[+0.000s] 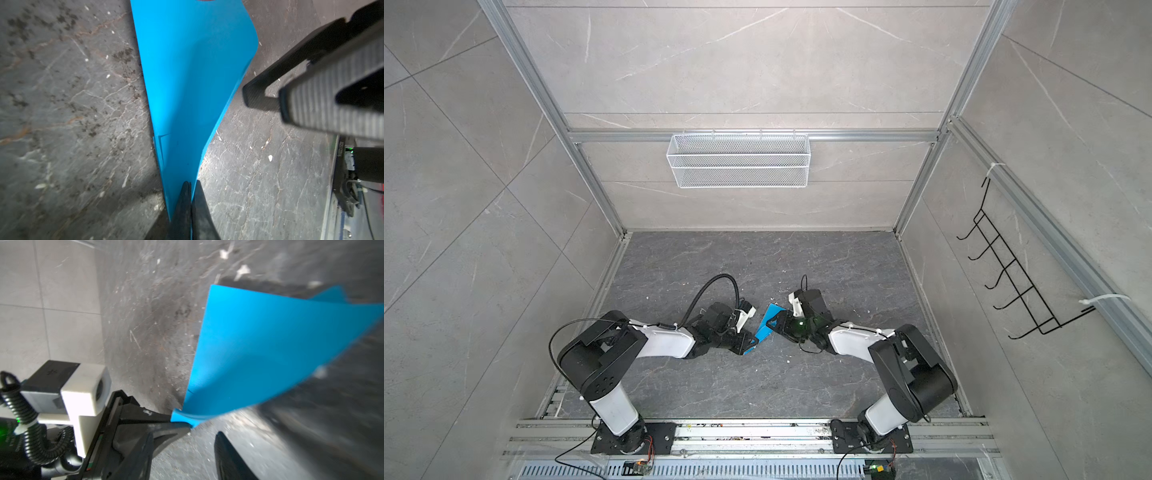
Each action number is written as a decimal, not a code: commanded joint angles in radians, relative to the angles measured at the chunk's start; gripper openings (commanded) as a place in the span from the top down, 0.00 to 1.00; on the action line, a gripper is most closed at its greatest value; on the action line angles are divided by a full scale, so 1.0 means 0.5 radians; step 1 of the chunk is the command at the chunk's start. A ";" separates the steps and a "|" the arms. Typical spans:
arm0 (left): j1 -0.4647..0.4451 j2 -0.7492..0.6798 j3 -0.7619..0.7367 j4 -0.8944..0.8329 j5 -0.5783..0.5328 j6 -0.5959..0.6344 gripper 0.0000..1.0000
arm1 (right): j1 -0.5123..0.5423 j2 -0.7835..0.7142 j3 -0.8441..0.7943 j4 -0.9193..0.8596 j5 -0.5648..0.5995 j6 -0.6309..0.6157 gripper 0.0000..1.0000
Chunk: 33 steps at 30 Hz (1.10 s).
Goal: Fold a paper plane with a square sheet of paper (pick it up from the middle)
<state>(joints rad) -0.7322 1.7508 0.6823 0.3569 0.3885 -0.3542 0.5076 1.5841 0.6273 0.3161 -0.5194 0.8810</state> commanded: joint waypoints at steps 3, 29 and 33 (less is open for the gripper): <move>0.013 0.081 -0.033 -0.115 -0.045 -0.099 1.00 | 0.063 0.116 0.032 0.261 -0.095 -0.058 0.54; 0.016 0.089 -0.024 -0.159 -0.058 -0.174 0.94 | 0.095 0.399 0.123 0.322 -0.030 -0.082 0.56; 0.019 0.085 -0.027 -0.162 -0.057 -0.181 0.91 | 0.094 0.415 0.123 0.325 -0.026 -0.077 0.56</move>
<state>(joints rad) -0.7284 1.7588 0.6823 0.3706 0.3954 -0.4358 0.5514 1.7714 0.6727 0.4732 -0.5552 0.8593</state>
